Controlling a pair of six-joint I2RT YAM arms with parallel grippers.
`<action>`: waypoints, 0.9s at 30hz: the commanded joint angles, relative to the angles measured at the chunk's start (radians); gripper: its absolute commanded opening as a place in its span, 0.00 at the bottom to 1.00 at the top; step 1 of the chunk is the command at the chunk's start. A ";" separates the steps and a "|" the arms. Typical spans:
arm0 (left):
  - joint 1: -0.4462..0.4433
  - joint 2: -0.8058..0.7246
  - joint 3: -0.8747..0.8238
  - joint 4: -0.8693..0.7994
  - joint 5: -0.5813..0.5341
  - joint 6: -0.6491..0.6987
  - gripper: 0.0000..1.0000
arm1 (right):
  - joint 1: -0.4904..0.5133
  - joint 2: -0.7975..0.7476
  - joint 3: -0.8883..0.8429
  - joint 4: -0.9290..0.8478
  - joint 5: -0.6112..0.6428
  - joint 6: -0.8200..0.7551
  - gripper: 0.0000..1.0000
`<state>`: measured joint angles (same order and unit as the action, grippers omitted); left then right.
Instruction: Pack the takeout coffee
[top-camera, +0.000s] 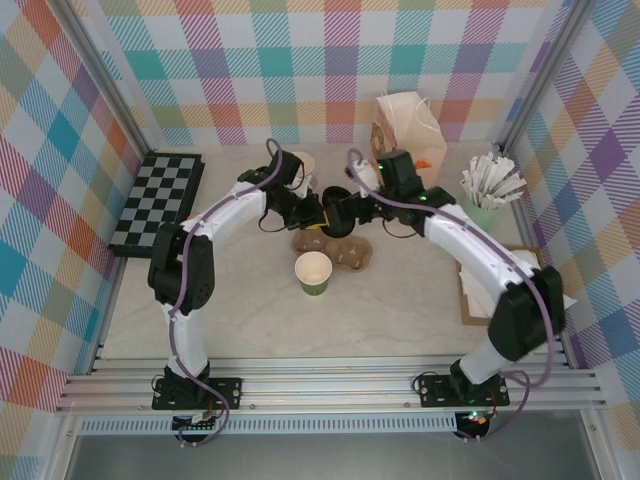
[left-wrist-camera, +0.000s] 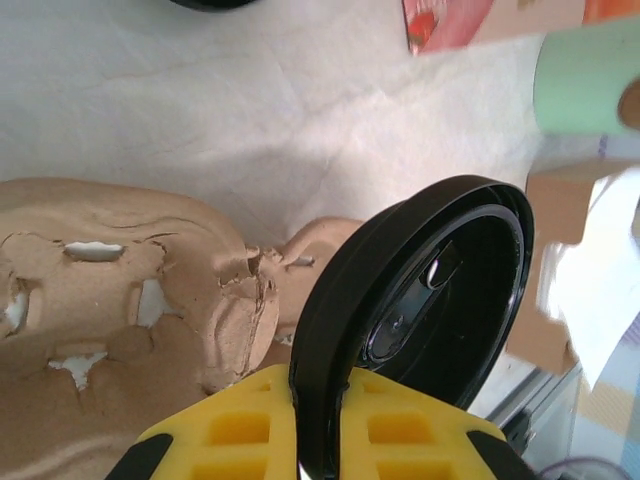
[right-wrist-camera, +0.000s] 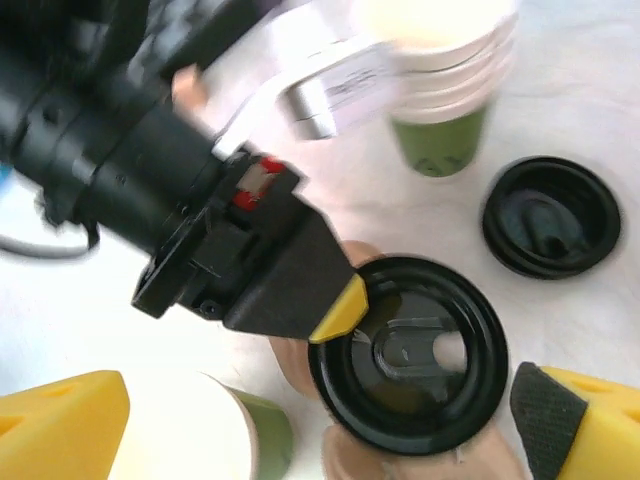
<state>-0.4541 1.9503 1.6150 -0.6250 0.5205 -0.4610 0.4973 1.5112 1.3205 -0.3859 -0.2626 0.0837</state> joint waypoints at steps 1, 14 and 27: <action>-0.017 -0.166 -0.139 0.311 -0.062 -0.320 0.00 | -0.036 -0.121 -0.133 0.150 0.085 0.420 1.00; -0.151 -0.328 -0.454 0.827 -0.412 -1.045 0.00 | 0.013 -0.160 -0.372 0.683 0.119 0.671 0.87; -0.214 -0.350 -0.484 0.924 -0.635 -0.912 0.00 | 0.040 -0.037 -0.248 0.545 0.285 0.855 0.59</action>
<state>-0.6575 1.6249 1.1481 0.2348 -0.0654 -1.3907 0.5224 1.4643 1.0195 0.1661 -0.0261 0.9054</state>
